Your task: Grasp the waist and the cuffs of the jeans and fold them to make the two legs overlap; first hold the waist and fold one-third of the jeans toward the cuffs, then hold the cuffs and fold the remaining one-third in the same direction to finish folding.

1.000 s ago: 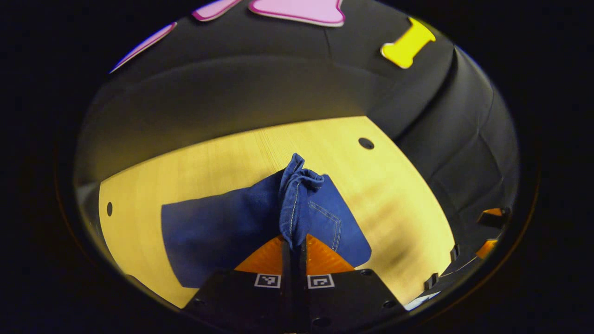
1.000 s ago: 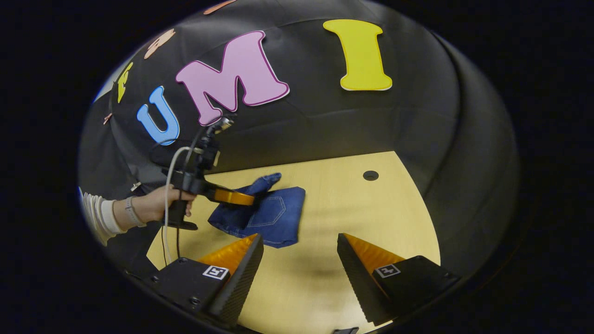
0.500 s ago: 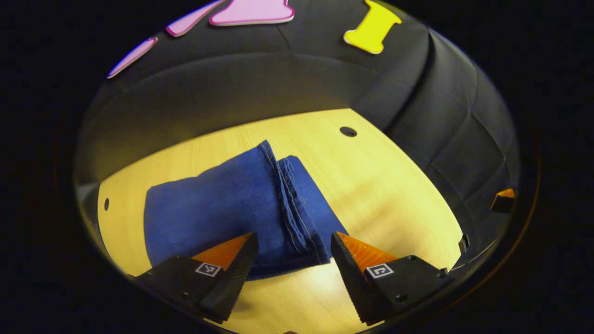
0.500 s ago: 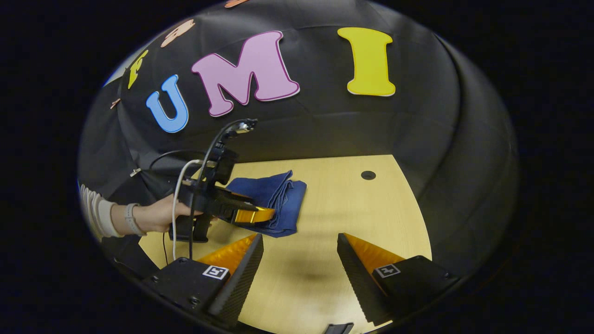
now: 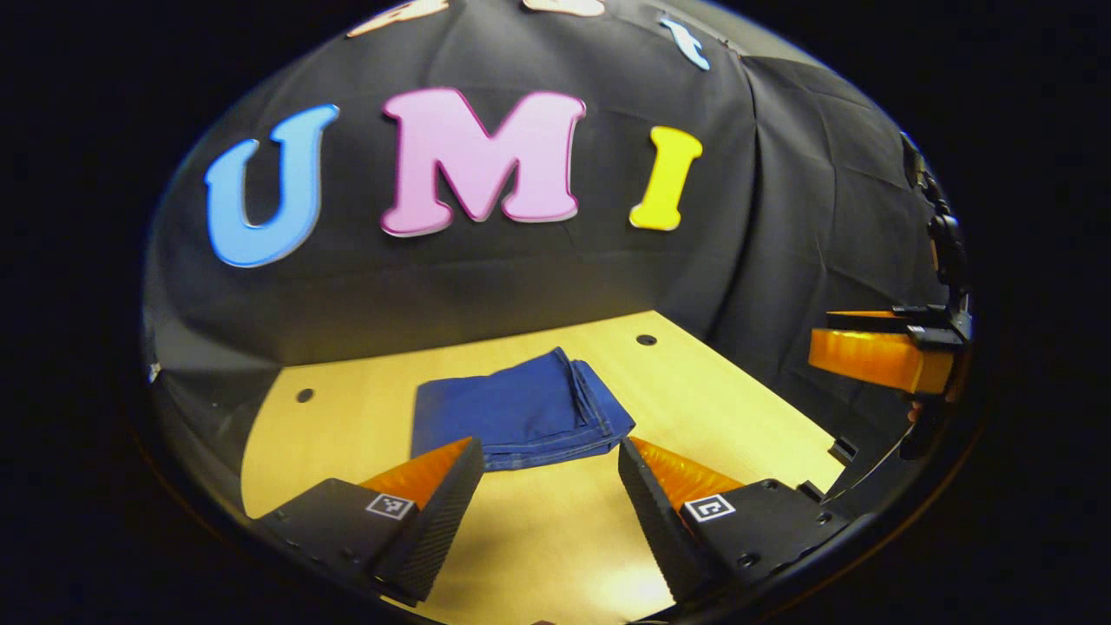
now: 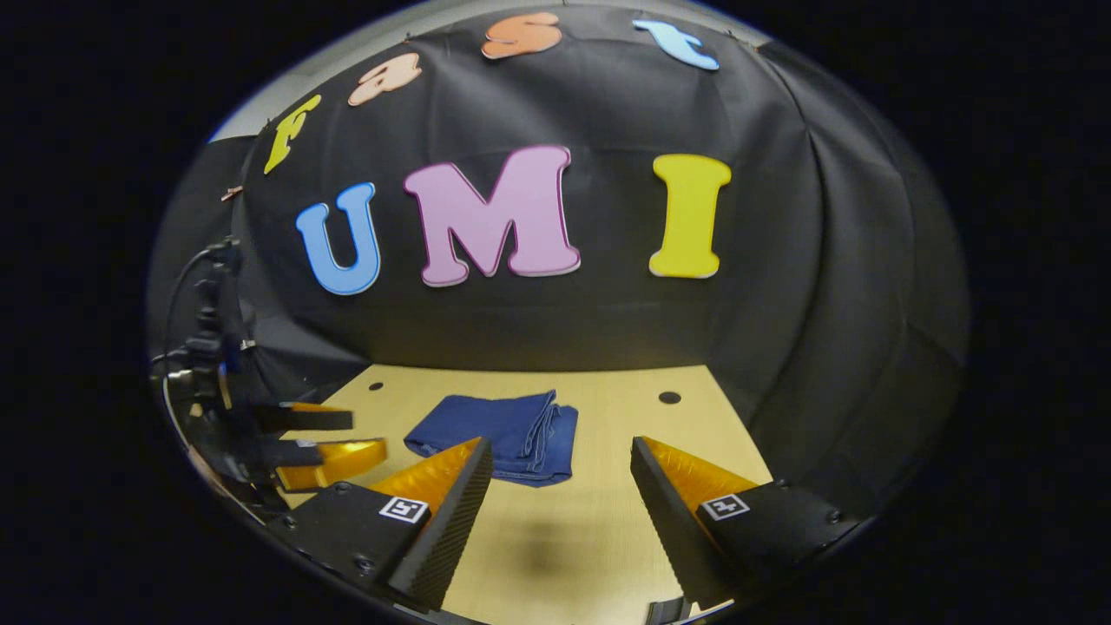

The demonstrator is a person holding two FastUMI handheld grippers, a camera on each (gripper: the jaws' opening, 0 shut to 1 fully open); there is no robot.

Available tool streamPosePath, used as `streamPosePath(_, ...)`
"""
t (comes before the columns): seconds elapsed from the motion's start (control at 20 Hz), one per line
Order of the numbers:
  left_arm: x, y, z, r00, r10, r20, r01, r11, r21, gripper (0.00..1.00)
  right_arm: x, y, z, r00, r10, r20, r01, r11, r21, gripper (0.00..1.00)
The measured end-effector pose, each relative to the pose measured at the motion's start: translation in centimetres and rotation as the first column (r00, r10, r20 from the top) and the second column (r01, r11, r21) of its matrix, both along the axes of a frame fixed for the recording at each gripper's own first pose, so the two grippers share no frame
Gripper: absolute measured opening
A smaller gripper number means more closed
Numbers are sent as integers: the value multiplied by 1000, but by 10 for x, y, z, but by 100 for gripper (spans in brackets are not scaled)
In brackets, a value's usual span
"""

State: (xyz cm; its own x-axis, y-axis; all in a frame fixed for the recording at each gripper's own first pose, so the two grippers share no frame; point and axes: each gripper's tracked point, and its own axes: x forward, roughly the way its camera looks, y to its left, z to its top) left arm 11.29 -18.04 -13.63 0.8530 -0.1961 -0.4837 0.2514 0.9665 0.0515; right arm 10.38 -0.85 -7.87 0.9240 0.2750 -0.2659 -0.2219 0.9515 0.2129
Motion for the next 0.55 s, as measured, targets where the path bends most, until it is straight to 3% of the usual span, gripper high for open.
streamPosePath(0.25,-89,42,54,988,87,126,-83,996,-38,97,-60,2,68,984,-87,156,88,996,-4,97)
streamPosePath(0.4,-130,62,90,969,124,213,-117,992,-45,97,-94,1,108,958,-123,259,138,990,-42,98)
streamPosePath(0.55,-153,65,118,946,175,273,-148,982,-116,97,-130,12,132,936,-133,325,167,983,-79,97)
